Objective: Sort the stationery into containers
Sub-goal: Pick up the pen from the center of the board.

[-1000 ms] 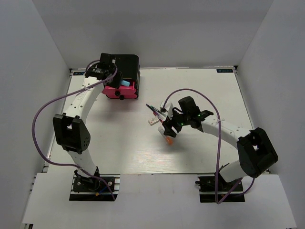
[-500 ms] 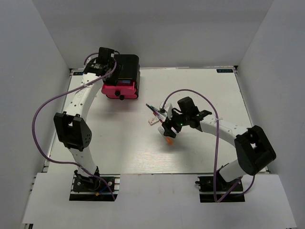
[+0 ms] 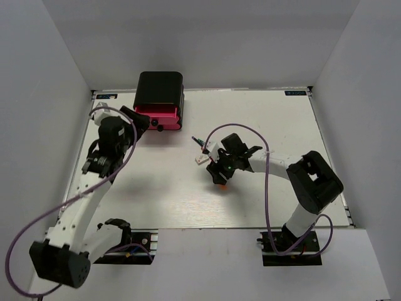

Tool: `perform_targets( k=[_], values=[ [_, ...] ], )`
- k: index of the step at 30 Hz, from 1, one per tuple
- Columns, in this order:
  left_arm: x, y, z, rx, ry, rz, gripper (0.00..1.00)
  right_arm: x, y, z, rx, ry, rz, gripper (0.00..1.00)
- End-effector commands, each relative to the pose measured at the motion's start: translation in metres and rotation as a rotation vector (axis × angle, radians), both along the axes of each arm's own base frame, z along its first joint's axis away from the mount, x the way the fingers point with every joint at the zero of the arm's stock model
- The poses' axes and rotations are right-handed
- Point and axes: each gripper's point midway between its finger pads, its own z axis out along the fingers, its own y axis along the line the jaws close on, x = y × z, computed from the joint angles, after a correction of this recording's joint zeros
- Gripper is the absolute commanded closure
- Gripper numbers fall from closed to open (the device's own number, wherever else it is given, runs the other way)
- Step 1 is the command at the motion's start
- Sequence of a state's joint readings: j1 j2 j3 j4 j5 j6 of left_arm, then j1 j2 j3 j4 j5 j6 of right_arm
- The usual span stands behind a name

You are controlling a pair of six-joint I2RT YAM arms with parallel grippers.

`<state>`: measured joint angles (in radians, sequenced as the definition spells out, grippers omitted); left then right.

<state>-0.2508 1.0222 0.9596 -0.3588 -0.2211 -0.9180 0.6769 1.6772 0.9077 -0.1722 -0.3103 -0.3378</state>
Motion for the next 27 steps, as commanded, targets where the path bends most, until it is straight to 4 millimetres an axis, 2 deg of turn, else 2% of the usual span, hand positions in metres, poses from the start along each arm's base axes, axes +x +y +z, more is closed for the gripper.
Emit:
perform_targets(
  k=[1,4,6,7,9,10,11,12,13,15,16,17,19,20,21,22,23,25,27],
  values=[
    [-0.009,0.006,0.015,0.106,-0.097,-0.037,0.05,0.011,0.004,-0.002,-0.039,-0.027,-0.055,0.34],
    [-0.021,0.009,-0.015,0.138,-0.001,-0.047,0.03,0.008,0.001,-0.011,-0.072,-0.014,-0.061,0.42],
    [-0.027,0.011,-0.037,0.142,0.059,-0.047,0.02,0.002,0.0,-0.015,-0.091,-0.01,-0.041,0.56],
    [-0.03,0.011,-0.048,0.13,0.08,-0.041,0.02,-0.001,-0.002,-0.018,-0.103,-0.005,-0.037,0.65],
    [-0.033,0.013,-0.057,0.125,0.087,-0.028,0.02,-0.003,-0.003,-0.017,-0.109,-0.017,-0.021,0.75],
    [-0.035,0.013,-0.069,0.107,0.108,-0.019,0.02,-0.007,-0.003,-0.018,-0.113,-0.015,-0.004,0.81],
    [-0.035,0.011,-0.074,0.095,0.112,-0.023,0.02,-0.011,-0.004,-0.016,-0.111,-0.019,0.012,0.95],
    [-0.034,0.009,-0.075,0.087,0.101,-0.032,0.02,-0.015,-0.005,-0.016,-0.117,-0.022,0.039,0.97],
    [-0.035,0.009,-0.082,0.08,0.11,-0.028,0.02,-0.017,-0.004,-0.007,-0.1,-0.052,0.075,1.0],
    [-0.035,0.005,-0.085,0.063,0.107,-0.041,0.02,-0.025,-0.001,0.001,-0.062,-0.063,0.17,1.0],
    [-0.036,0.005,-0.091,0.057,0.119,-0.038,0.02,-0.023,0.005,0.024,-0.011,-0.107,0.2,1.0],
    [-0.036,0.003,-0.094,0.056,0.132,-0.046,0.02,-0.03,0.014,0.037,0.05,-0.1,0.251,1.0],
    [-0.037,0.002,-0.105,0.046,0.149,-0.05,0.02,-0.02,0.029,0.075,0.114,-0.203,0.322,1.0],
    [-0.038,-0.001,-0.105,0.041,0.15,-0.061,0.02,-0.016,0.033,0.087,0.139,-0.228,0.336,1.0],
    [-0.039,-0.001,-0.11,0.033,0.157,-0.057,0.02,-0.001,0.047,0.114,0.18,-0.301,0.349,1.0],
    [-0.041,0.0,-0.116,0.025,0.171,-0.051,0.02,0.004,0.052,0.123,0.189,-0.326,0.36,1.0],
    [-0.041,0.0,-0.116,0.025,0.171,-0.051,0.02,0.016,0.062,0.146,0.211,-0.365,0.363,1.0],
    [-0.044,0.0,-0.122,0.018,0.181,-0.046,0.02,0.027,0.069,0.147,0.207,-0.367,0.358,1.0],
    [-0.046,0.001,-0.124,0.018,0.181,-0.046,0.02,0.056,0.09,0.176,0.262,-0.475,0.334,1.0]
  ],
)
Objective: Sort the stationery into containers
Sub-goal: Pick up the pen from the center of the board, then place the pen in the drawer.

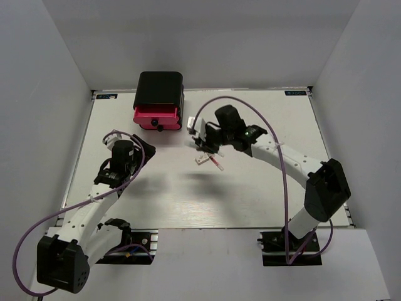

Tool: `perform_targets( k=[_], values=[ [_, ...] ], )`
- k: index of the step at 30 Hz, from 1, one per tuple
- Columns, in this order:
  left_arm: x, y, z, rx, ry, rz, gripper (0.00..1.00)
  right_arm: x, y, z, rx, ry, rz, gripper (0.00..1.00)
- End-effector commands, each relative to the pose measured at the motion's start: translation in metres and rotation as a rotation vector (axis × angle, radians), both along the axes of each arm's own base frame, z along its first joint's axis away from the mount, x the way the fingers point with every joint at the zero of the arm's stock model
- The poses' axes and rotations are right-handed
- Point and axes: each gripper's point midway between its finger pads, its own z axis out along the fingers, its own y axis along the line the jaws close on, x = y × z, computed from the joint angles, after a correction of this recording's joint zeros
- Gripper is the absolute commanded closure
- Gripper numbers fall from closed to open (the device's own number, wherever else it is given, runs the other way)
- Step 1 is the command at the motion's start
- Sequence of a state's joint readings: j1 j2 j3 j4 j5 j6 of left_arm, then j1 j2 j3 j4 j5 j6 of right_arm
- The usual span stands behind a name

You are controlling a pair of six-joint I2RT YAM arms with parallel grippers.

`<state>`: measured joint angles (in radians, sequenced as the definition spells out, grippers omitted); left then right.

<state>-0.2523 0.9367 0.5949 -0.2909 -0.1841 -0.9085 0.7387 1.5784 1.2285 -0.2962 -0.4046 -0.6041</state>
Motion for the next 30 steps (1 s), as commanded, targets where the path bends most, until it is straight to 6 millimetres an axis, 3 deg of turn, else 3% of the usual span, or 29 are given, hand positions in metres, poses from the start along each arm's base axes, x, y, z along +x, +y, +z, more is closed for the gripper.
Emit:
perform_targets(
  k=[1,2,4,5,6,8,12,16,17,18,27,28,29,30],
  values=[
    [-0.002,-0.003,0.002,-0.028,-0.027,-0.005,0.02,0.037,0.031,0.057,0.123,-0.152,0.022,1.0],
    [-0.002,-0.003,0.002,-0.028,-0.027,-0.005,0.02,0.051,0.044,0.055,0.141,-0.17,0.015,1.0],
    [-0.003,-0.005,0.003,-0.04,-0.025,-0.008,0.02,0.073,0.065,0.11,0.247,-0.242,-0.005,1.0],
    [-0.004,-0.005,0.001,-0.038,-0.016,-0.008,0.02,0.088,0.079,0.099,0.256,-0.241,-0.009,1.0],
    [-0.004,-0.005,0.001,-0.038,-0.016,-0.008,0.02,0.096,0.086,0.128,0.308,-0.29,-0.012,1.0],
    [-0.008,-0.004,-0.001,-0.035,-0.004,-0.008,0.02,0.109,0.105,0.128,0.363,-0.303,-0.015,1.0],
    [-0.014,-0.003,-0.003,-0.051,-0.006,0.002,0.02,0.12,0.129,0.152,0.482,-0.371,0.01,1.0],
    [-0.016,-0.002,-0.004,-0.051,-0.006,0.002,0.02,0.124,0.142,0.148,0.545,-0.38,0.024,1.0],
    [-0.016,-0.002,-0.004,-0.051,-0.006,0.002,0.02,0.124,0.144,0.156,0.58,-0.401,0.024,1.0],
    [-0.017,0.0,-0.007,-0.044,0.002,0.01,0.02,0.126,0.147,0.15,0.582,-0.403,0.02,1.0],
    [-0.011,-0.003,-0.006,-0.047,0.011,0.003,0.02,0.137,0.167,0.168,0.702,-0.469,0.037,1.0],
    [-0.011,-0.003,-0.006,-0.047,0.011,0.003,0.02,0.137,0.172,0.155,0.695,-0.439,0.06,1.0],
    [-0.011,-0.003,-0.006,-0.047,0.011,0.003,0.02,0.135,0.175,0.163,0.721,-0.433,0.067,1.0],
    [-0.011,-0.003,-0.006,-0.047,0.011,0.003,0.02,0.138,0.179,0.149,0.712,-0.418,0.066,1.0]
  ],
)
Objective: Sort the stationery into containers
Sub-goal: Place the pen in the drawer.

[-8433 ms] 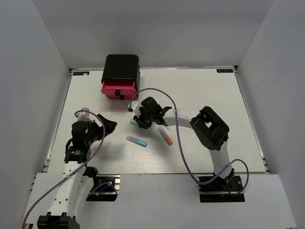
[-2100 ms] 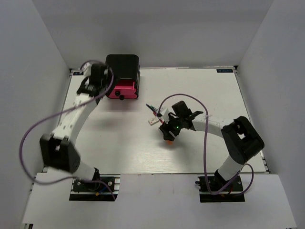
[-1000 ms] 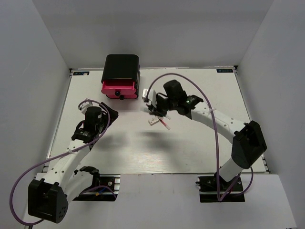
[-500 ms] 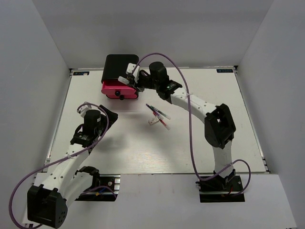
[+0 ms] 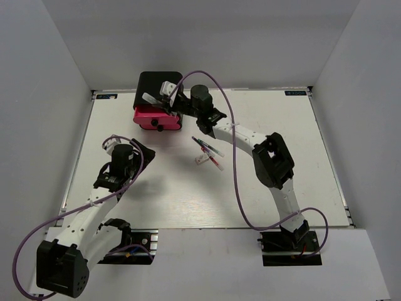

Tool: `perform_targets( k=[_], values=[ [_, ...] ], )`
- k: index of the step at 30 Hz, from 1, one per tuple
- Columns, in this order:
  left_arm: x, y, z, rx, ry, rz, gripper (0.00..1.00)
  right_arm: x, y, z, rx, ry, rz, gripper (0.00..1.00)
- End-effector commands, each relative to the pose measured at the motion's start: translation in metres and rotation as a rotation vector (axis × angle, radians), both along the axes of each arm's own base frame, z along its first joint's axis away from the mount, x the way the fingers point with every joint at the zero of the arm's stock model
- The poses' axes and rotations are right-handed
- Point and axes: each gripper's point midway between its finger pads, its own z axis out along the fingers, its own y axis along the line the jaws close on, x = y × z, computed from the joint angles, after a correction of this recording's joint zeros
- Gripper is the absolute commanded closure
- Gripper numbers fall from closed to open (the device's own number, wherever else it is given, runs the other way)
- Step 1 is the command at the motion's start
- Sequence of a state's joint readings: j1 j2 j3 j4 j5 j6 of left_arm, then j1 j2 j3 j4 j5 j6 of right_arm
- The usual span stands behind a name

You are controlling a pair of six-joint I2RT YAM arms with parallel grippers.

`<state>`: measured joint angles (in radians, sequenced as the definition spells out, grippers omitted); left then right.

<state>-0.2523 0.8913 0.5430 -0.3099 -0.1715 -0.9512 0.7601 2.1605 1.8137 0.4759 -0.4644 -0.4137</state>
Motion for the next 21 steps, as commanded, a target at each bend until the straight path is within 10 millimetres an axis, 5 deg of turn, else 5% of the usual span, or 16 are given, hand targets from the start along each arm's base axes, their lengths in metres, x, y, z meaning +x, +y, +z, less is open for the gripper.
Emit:
perform_targets(
  k=[1,3,7,8,11,18,21],
  values=[
    [0.002,-0.003,0.004,-0.008,-0.008,-0.01,0.02,-0.002,0.011,0.035,0.118,-0.061,0.048,1.0],
    [0.003,-0.004,0.008,-0.009,-0.009,-0.01,0.02,0.002,0.016,0.022,0.106,-0.038,0.05,0.99],
    [0.006,-0.004,0.014,-0.014,-0.028,-0.01,0.02,0.01,0.016,0.012,0.088,-0.023,0.035,0.7],
    [0.006,-0.004,0.011,-0.011,-0.018,-0.01,0.02,0.01,0.016,0.01,0.085,-0.02,0.035,0.53],
    [0.01,-0.005,0.012,-0.013,-0.027,-0.01,0.02,0.011,0.012,0.009,0.077,-0.018,0.031,0.38],
    [0.031,-0.01,0.023,0.0,-0.065,-0.025,0.02,0.003,0.001,0.046,0.12,-0.054,0.034,0.37],
    [0.042,-0.013,0.022,0.015,-0.068,-0.035,0.05,0.001,-0.012,0.064,0.15,-0.05,0.006,0.47]
  ],
)
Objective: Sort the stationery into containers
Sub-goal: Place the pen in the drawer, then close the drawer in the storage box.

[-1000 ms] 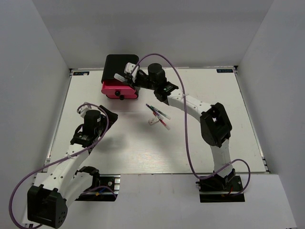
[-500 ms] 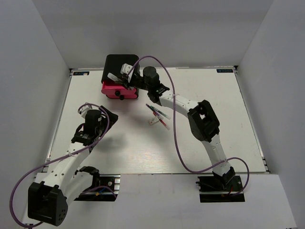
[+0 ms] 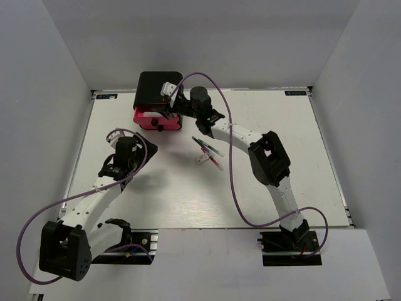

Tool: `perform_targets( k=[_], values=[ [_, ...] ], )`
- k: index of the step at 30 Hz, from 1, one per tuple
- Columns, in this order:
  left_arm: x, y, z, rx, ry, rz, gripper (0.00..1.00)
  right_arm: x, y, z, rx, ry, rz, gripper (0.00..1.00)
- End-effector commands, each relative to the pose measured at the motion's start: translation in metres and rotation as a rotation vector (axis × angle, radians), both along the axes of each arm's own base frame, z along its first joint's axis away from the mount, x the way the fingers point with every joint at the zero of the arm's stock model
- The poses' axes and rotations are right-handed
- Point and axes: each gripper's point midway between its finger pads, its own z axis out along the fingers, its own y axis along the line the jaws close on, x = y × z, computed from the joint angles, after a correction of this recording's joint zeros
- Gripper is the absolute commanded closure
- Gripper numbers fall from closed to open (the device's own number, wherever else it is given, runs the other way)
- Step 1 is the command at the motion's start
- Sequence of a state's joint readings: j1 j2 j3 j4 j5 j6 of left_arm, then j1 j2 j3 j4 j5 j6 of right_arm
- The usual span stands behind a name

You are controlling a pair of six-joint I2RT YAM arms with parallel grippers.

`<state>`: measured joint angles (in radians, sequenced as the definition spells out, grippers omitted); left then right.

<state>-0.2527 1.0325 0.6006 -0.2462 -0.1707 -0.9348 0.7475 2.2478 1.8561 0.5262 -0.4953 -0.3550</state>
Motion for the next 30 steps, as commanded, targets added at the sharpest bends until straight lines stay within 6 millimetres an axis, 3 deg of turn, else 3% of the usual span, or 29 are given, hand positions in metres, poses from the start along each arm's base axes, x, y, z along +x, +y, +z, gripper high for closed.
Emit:
perform_targets(
  k=[1,2,3,4,5,6,8,9,11,12,14,16,18,19,21,24,30],
  values=[
    [0.026,-0.01,0.032,-0.014,-0.11,-0.033,0.06,-0.009,-0.026,0.083,0.127,-0.079,-0.029,0.55],
    [0.029,-0.011,0.024,0.001,-0.092,-0.04,0.13,-0.012,-0.038,0.103,0.146,-0.094,-0.048,0.66],
    [0.037,-0.009,0.03,0.005,-0.107,-0.034,0.18,-0.013,-0.044,0.096,0.133,-0.072,-0.06,0.93],
    [0.044,-0.01,0.032,0.002,-0.122,-0.034,0.23,-0.008,-0.053,0.08,0.105,-0.031,-0.08,1.0],
    [0.047,-0.011,0.03,0.017,-0.112,-0.042,0.36,-0.014,-0.069,0.106,0.13,-0.051,-0.114,1.0],
    [0.056,-0.013,0.028,0.029,-0.107,-0.049,0.41,-0.008,-0.083,0.073,0.078,0.003,-0.141,1.0],
    [0.067,-0.013,0.027,0.05,-0.101,-0.051,0.47,-0.022,-0.104,0.091,0.081,-0.007,-0.146,1.0],
    [0.081,-0.016,0.032,0.066,-0.108,-0.062,0.47,-0.027,-0.127,0.074,0.049,0.01,-0.18,1.0],
    [0.091,-0.018,0.031,0.08,-0.101,-0.07,0.47,-0.024,-0.148,0.062,0.026,0.022,-0.225,1.0],
    [0.095,-0.019,0.031,0.091,-0.1,-0.077,0.47,-0.028,-0.166,0.035,-0.015,0.064,-0.252,1.0],
    [0.109,-0.02,0.032,0.104,-0.104,-0.074,0.47,-0.034,-0.187,0.025,-0.037,0.088,-0.285,1.0],
    [0.121,-0.021,0.04,0.106,-0.119,-0.064,0.47,-0.039,-0.206,-0.007,-0.083,0.14,-0.311,1.0],
    [0.129,-0.022,0.034,0.114,-0.105,-0.058,0.47,-0.041,-0.224,-0.001,-0.077,0.136,-0.339,1.0],
    [0.135,-0.019,0.038,0.114,-0.108,-0.048,0.47,-0.044,-0.233,-0.021,-0.1,0.181,-0.356,1.0],
    [0.142,-0.021,0.033,0.109,-0.095,-0.044,0.43,-0.047,-0.244,-0.016,-0.092,0.182,-0.37,1.0],
    [0.148,-0.024,0.037,0.076,-0.095,-0.023,0.33,-0.052,-0.256,-0.027,-0.102,0.222,-0.381,1.0],
    [0.162,-0.031,0.038,-0.001,-0.097,0.014,0.31,-0.052,-0.267,-0.031,-0.1,0.251,-0.393,1.0]
  ],
)
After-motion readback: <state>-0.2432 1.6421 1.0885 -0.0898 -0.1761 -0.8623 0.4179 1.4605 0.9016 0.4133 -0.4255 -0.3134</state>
